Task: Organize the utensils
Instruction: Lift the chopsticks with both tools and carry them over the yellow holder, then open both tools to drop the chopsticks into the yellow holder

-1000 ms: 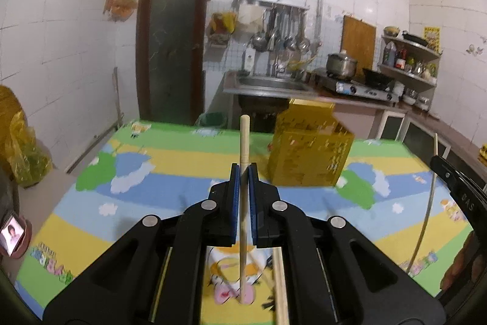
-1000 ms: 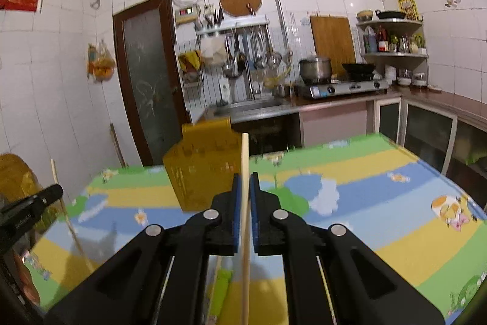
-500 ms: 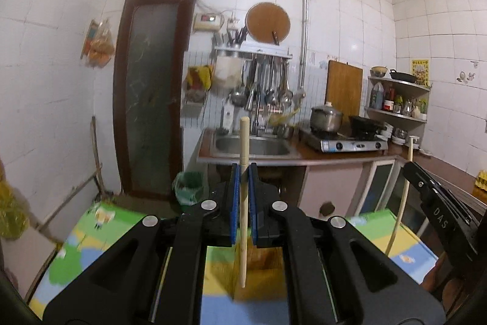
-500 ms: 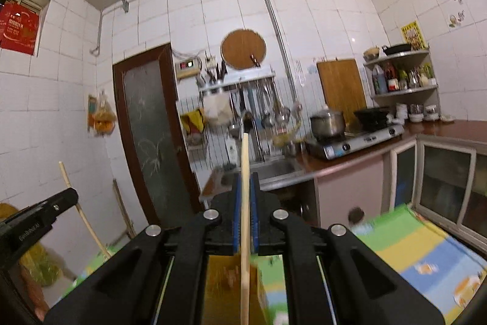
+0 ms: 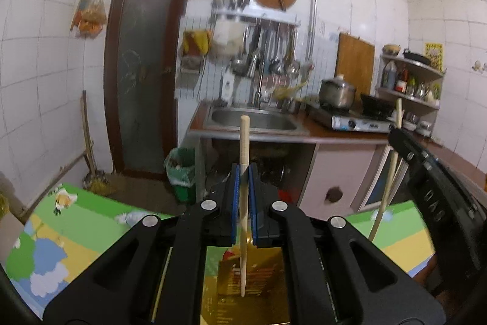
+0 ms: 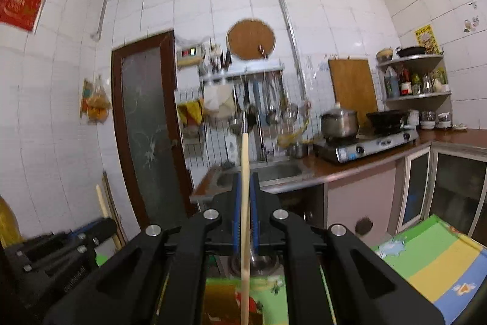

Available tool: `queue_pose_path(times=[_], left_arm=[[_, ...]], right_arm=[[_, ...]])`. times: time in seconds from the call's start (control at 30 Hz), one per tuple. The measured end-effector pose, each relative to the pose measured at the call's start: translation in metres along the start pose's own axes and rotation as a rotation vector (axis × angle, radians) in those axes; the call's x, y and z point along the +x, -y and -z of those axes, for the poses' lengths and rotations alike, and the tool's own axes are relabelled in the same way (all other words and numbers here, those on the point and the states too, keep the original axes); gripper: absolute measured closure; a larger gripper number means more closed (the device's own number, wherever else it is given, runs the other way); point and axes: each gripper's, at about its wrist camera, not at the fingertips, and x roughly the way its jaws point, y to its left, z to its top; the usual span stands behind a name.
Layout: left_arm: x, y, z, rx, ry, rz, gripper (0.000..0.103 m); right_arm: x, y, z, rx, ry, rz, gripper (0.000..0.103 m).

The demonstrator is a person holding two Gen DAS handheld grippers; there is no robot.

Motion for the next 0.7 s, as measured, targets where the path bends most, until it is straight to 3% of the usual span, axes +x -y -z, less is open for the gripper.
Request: queue_pose_path(times=[0.23,0.3,0.33,0.37,0.4,0.47,0.57,0.7], left_arm=[[0.005,-0.011,0.017,0.006,-0.051,-0.021,0.098],[-0.003,-0.016,0.016,-0.005,-0.056,-0.016,0.098],[-0.007,-0.018,0.013,-0.01,-0.059,-0.015,0.092],[-0.017,-0.022,0.011,-0.017,-0.053,-0.019,0.078],[-0.023,-0.024,0.009,-0.017,-0.044,-0.023,0.069],[-0.047,-0.032,0.005,-0.016,-0.001,-0.048,0.036],[-0.079,-0.041,0.006,-0.003,0.027,-0.075,0.019],[-0.111,-0.058,0.022,-0.018,-0.011,-0.089,0.012]], right_arm=[[0.01,0.006,0.033,-0.03,-0.122,0.009,0.096],[0.005,0.009,0.032,-0.03,-0.164,0.03,0.081],[0.003,0.011,0.031,-0.027,-0.173,0.037,0.054],[-0.007,0.016,0.029,-0.015,-0.169,0.058,0.039],[-0.015,0.019,0.028,-0.012,-0.158,0.074,0.039],[-0.032,0.024,0.023,-0.014,-0.159,0.096,0.039],[-0.054,0.035,0.019,0.013,-0.208,0.105,0.035],[-0.087,0.044,0.028,0.02,-0.261,0.121,0.032]])
